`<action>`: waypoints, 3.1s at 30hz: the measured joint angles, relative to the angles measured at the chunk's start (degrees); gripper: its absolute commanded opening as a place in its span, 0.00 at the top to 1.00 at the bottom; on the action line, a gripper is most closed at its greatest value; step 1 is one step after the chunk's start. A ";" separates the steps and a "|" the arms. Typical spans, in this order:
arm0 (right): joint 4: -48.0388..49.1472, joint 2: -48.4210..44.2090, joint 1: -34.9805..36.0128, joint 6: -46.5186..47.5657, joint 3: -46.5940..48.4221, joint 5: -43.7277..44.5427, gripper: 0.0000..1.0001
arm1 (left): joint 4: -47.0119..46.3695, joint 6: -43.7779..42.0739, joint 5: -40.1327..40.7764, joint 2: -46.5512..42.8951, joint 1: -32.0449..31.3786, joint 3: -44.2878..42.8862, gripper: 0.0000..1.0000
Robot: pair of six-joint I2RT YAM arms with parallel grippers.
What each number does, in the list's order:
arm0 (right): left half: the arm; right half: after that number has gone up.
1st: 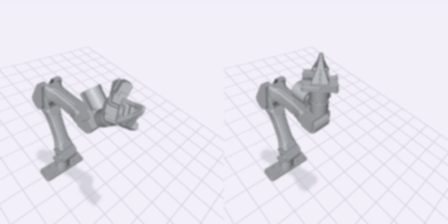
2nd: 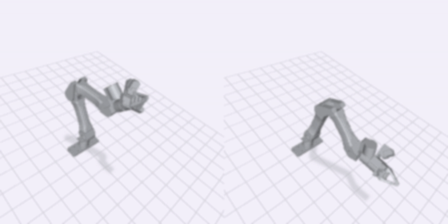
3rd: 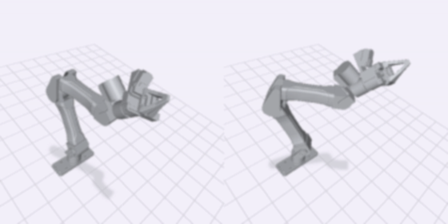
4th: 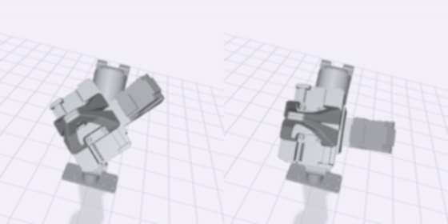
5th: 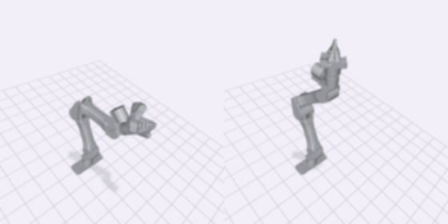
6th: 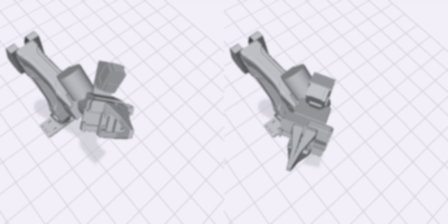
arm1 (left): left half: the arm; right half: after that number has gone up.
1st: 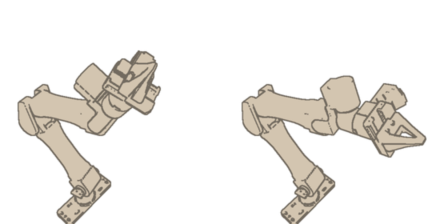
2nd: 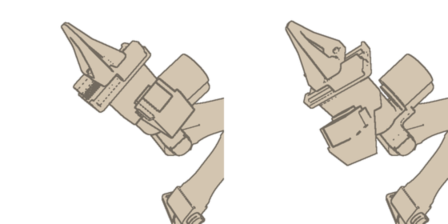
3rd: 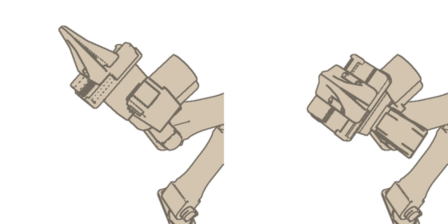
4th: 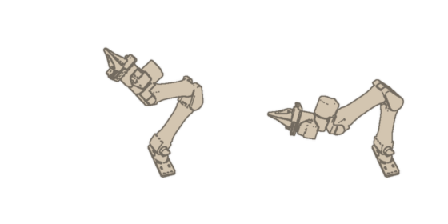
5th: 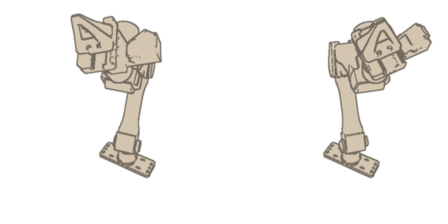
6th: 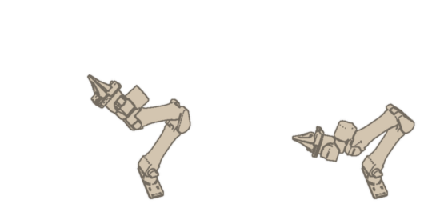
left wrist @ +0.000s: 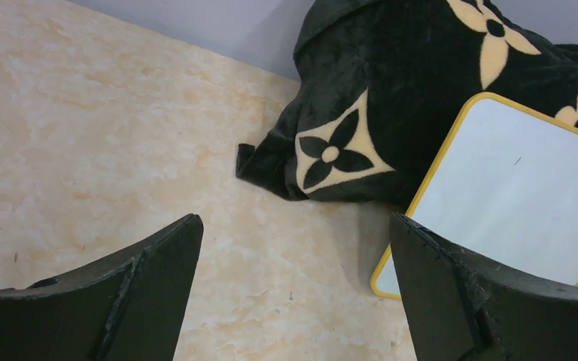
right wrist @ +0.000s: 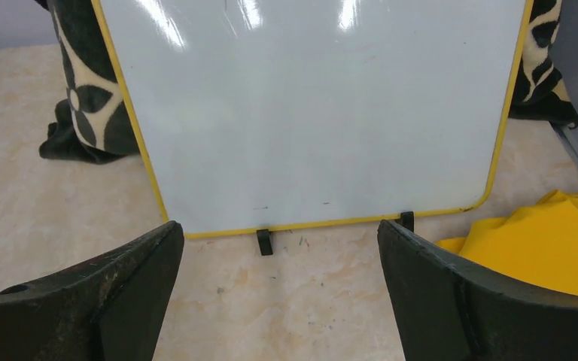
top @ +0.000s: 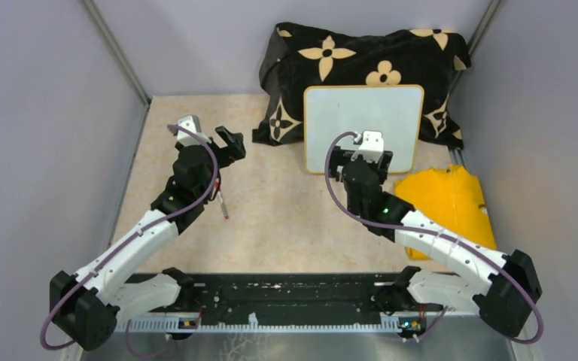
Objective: Write a sentence on the whiteboard
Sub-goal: Pick up the whiteboard marker at the center of the board.
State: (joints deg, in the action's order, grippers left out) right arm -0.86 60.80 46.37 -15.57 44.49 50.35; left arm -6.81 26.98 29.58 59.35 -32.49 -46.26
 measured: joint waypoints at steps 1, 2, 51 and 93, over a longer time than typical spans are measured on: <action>0.00 -0.42 0.00 -0.11 0.00 -0.02 0.01 | 0.00 -0.02 0.00 0.00 0.00 0.00 0.01; 0.00 -0.83 0.00 -0.11 0.00 -0.04 0.01 | -0.04 -0.07 0.00 0.00 0.00 0.00 0.01; -4.85 -15.76 0.00 0.74 -9.20 -21.16 0.04 | 33.16 5.60 -15.93 33.00 16.15 -12.50 0.01; -6.32 -18.80 0.00 -0.24 -10.34 -20.98 0.05 | 36.92 6.82 -13.99 40.19 17.51 -14.05 0.55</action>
State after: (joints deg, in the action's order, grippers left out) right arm -7.18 42.00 46.37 -15.81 34.15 29.36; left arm 30.11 33.80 15.59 99.55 -14.98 -60.31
